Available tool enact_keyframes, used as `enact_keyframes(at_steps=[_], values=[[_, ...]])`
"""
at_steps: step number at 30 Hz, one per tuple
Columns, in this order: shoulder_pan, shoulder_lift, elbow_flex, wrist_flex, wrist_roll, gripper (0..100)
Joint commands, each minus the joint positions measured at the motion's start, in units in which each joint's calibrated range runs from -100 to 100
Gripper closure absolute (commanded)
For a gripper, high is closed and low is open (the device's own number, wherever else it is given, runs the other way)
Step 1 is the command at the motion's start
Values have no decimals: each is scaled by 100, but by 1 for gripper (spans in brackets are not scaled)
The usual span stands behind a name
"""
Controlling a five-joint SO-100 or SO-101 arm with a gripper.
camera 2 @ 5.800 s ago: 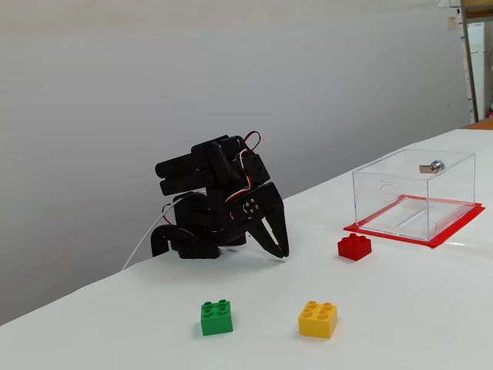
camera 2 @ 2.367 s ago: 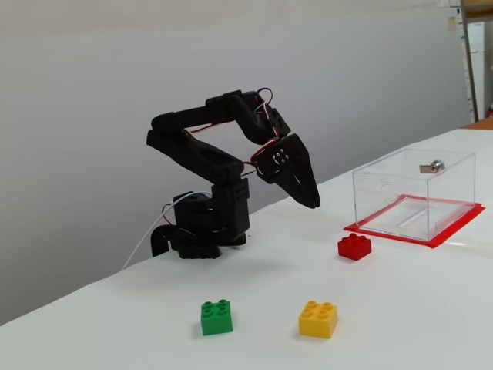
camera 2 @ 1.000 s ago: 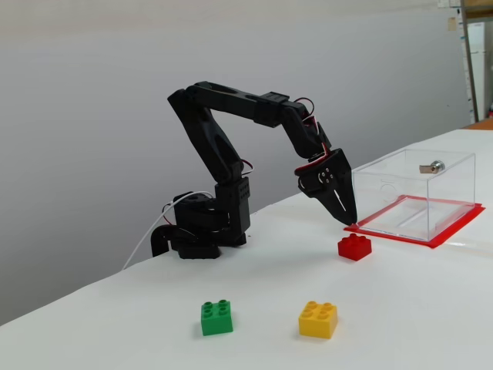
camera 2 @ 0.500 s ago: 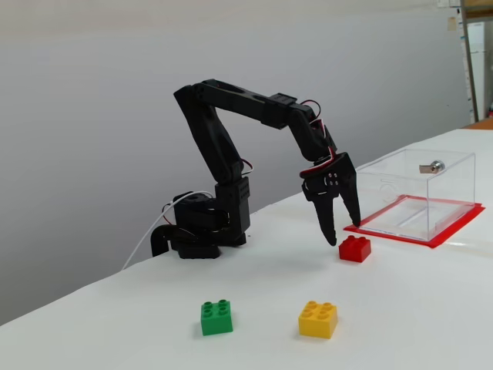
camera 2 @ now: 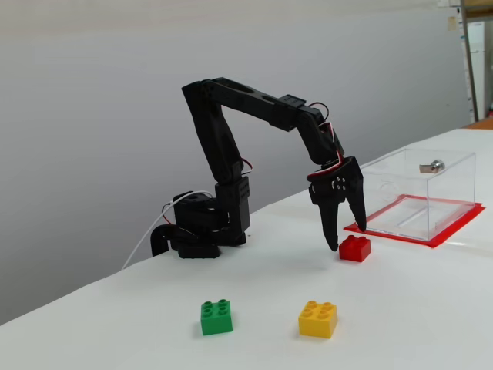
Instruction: Pick the red lego brick and place it into the transparent box
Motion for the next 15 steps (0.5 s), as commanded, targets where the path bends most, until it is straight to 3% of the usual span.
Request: enact_keyframes(at_steps=[1, 15], values=[[0, 114, -251, -61, 34, 66], [-88, 470, -242, -461, 39, 66]])
